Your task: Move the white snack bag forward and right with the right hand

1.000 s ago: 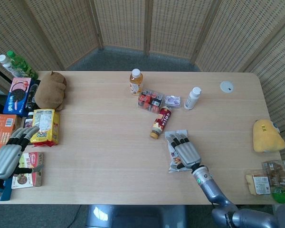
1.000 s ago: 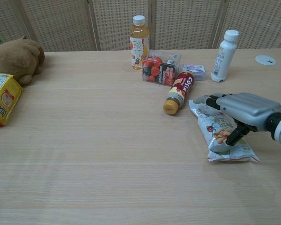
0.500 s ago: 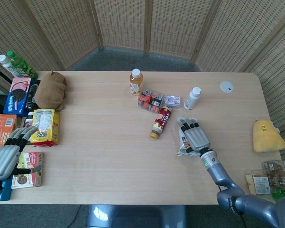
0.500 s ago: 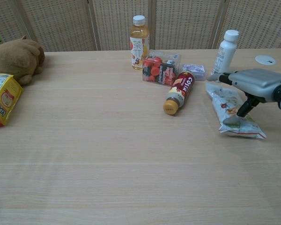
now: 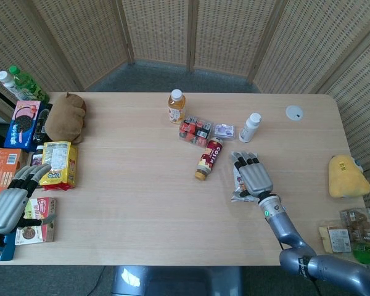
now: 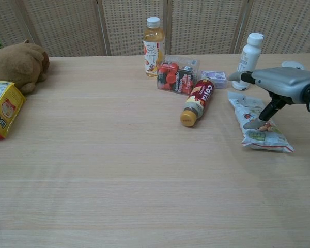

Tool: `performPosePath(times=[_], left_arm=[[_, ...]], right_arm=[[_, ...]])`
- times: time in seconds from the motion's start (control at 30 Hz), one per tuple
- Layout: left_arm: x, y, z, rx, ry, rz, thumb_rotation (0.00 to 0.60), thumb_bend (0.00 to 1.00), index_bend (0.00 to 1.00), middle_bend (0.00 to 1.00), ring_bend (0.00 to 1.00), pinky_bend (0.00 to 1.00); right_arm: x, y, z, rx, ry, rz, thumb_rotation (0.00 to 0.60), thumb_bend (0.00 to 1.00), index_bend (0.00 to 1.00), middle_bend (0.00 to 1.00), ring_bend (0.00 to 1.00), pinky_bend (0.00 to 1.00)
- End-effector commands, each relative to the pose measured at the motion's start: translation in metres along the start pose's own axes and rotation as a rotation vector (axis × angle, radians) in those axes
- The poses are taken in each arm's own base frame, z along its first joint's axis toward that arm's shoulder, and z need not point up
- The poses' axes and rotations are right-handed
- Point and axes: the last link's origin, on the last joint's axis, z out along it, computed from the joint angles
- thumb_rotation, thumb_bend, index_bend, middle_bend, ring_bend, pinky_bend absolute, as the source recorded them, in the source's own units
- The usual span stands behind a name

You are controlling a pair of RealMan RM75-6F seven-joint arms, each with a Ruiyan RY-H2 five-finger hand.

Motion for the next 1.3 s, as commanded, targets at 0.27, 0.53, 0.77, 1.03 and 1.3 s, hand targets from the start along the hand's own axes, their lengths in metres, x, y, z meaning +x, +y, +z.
performPosePath(times=[0.27, 0.53, 0.77, 1.03, 1.3], left_arm=[[0.001, -0.005, -0.006, 0.019, 0.001, -0.001, 0.574, 0.07, 0.0, 0.0, 0.0, 0.0], [0.002, -0.004, -0.005, 0.008, 0.0, 0.0, 0.574, 0.07, 0.0, 0.0, 0.0, 0.0], [0.003, -0.002, -0.005, 0.0, 0.004, -0.001, 0.574, 0.07, 0.0, 0.0, 0.0, 0.0], [0.004, -0.002, -0.006, -0.002, 0.012, -0.002, 0.575, 0.07, 0.0, 0.0, 0.0, 0.0], [0.005, -0.002, -0.007, -0.003, 0.018, 0.001, 0.576, 0.07, 0.0, 0.0, 0.0, 0.0]], right_arm=[[-0.017, 0.003, 0.024, -0.093, -0.018, 0.031, 0.515, 0.0, 0.0, 0.0, 0.0, 0.0], [-0.036, 0.016, 0.019, -0.207, -0.07, 0.073, 0.517, 0.0, 0.0, 0.0, 0.0, 0.0], [-0.038, 0.017, 0.017, -0.23, -0.101, 0.104, 0.517, 0.0, 0.0, 0.0, 0.0, 0.07], [-0.035, 0.015, 0.017, -0.236, -0.091, 0.14, 0.6, 0.0, 0.0, 0.01, 0.26, 0.63], [-0.042, 0.017, 0.018, -0.251, -0.112, 0.156, 0.6, 0.0, 0.01, 0.24, 0.55, 0.87]])
